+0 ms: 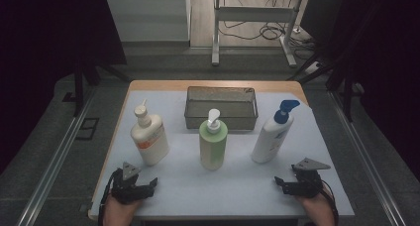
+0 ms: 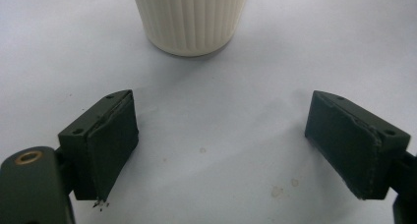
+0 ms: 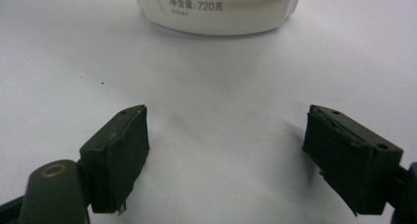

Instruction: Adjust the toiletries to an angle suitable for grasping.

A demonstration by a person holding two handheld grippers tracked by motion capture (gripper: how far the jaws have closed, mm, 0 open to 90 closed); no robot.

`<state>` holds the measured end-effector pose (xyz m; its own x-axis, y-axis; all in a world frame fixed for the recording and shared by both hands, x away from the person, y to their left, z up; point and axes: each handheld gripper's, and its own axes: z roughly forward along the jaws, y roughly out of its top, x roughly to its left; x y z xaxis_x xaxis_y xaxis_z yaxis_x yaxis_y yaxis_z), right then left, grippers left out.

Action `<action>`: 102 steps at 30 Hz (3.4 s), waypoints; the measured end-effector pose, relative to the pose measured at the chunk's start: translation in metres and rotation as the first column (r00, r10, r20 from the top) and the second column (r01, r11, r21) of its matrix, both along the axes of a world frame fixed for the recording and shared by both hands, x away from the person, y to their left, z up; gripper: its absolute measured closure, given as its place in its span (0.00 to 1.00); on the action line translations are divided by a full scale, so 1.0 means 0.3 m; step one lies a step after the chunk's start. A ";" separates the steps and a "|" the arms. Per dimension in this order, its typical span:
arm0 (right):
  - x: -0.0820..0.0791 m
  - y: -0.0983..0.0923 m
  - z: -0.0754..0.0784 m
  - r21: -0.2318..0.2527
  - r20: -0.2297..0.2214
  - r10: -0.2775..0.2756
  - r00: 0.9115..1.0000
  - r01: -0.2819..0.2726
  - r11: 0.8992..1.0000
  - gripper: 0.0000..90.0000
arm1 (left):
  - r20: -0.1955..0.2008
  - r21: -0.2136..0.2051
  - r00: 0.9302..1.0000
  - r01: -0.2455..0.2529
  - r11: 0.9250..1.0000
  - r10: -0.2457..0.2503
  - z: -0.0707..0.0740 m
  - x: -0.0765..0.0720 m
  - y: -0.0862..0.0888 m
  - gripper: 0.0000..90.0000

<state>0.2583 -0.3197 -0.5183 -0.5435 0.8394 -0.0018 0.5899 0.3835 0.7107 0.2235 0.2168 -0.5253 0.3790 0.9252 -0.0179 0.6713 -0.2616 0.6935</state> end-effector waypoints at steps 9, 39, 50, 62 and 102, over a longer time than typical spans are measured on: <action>0.000 -0.001 -0.001 0.003 -0.001 -0.002 1.000 0.002 1.000 0.19 | 0.001 -0.004 1.000 0.003 1.000 -0.003 -0.001 0.001 0.002 0.13; 0.005 0.003 0.017 -0.012 -0.009 0.019 1.000 -0.020 1.000 0.23 | 0.011 -0.008 1.000 -0.001 1.000 0.001 -0.004 -0.004 0.003 0.14; 0.013 -0.002 0.043 0.006 -0.018 0.035 0.999 -0.035 0.999 0.22 | 0.015 -0.010 1.000 -0.003 1.000 0.004 -0.005 -0.006 0.002 0.14; 0.038 -0.007 0.079 0.018 -0.017 0.049 0.999 -0.048 0.999 0.20 | 0.017 -0.010 1.000 -0.005 1.000 0.005 -0.006 -0.006 0.003 0.14; 0.253 -0.072 0.193 0.128 0.019 -0.024 1.000 0.021 0.992 1.00 | 0.018 -0.011 1.000 -0.003 1.000 0.003 -0.007 -0.007 0.004 0.14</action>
<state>0.3340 -0.3414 -0.4604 -0.5252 0.8456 0.0954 0.5822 0.2753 0.7650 0.2215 0.2179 -0.5273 0.3769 0.9260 -0.0208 0.6593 -0.2524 0.7082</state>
